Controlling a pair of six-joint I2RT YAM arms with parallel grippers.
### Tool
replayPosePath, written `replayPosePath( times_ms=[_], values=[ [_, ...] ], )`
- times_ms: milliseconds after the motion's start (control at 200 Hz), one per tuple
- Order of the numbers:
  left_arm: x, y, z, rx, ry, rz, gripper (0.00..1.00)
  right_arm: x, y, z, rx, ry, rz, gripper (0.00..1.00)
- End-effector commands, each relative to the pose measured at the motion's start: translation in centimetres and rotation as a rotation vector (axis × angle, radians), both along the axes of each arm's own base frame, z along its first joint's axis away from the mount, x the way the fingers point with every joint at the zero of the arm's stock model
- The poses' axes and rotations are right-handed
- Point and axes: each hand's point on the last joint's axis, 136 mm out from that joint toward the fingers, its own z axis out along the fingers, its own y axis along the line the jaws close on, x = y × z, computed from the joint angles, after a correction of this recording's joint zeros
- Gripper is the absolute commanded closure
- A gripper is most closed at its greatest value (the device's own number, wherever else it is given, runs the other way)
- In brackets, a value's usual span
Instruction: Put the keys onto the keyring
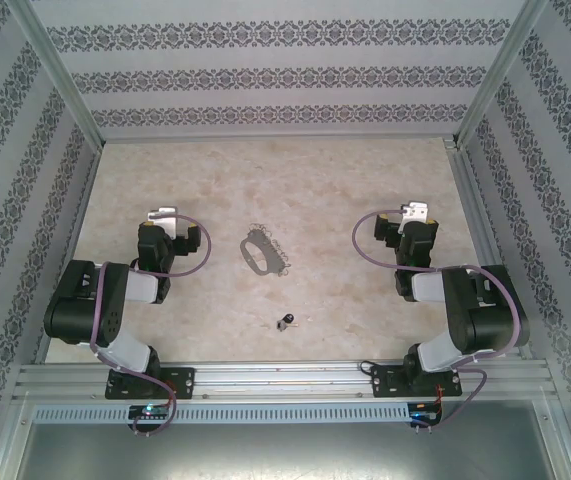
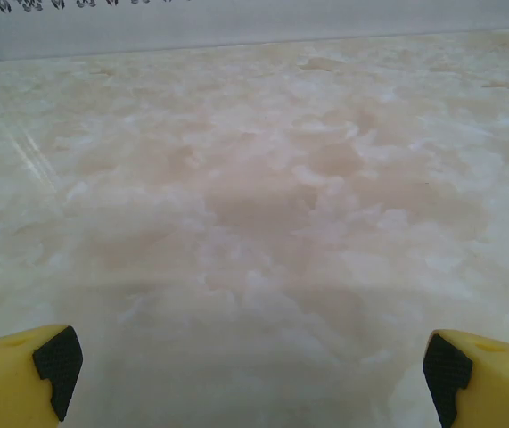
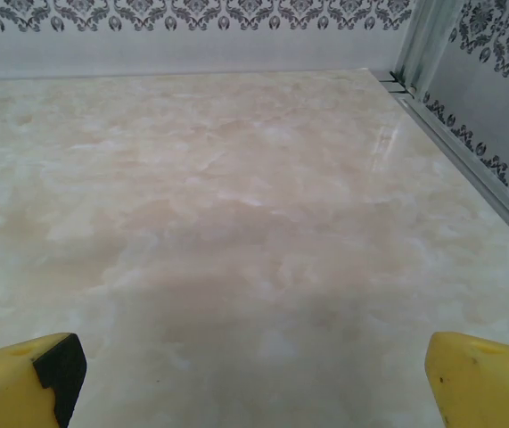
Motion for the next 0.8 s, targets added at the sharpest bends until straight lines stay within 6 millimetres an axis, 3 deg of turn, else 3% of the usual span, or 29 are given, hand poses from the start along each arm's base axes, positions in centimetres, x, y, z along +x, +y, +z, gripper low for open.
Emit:
replayPosePath(
  times_ms=[0,310,445,794],
  values=[
    [0.5,0.4,0.5,-0.006,-0.012,0.009,0.0,0.4,0.5,1.0,0.005,-0.035,0.03,0.02],
    [0.5,0.4,0.5,-0.008,-0.01,0.01,0.0,0.4,0.5,1.0,0.005,-0.035,0.029,0.02],
    [0.2,2.3,0.6,-0.015,-0.021,0.12,0.0,0.4,0.6,1.0,0.01,-0.029,0.033,0.02],
    [0.1,2.3,0.7,-0.012,-0.028,0.118,0.0,0.6,1.3,0.8,0.027,-0.021,0.095,0.02]
  ],
)
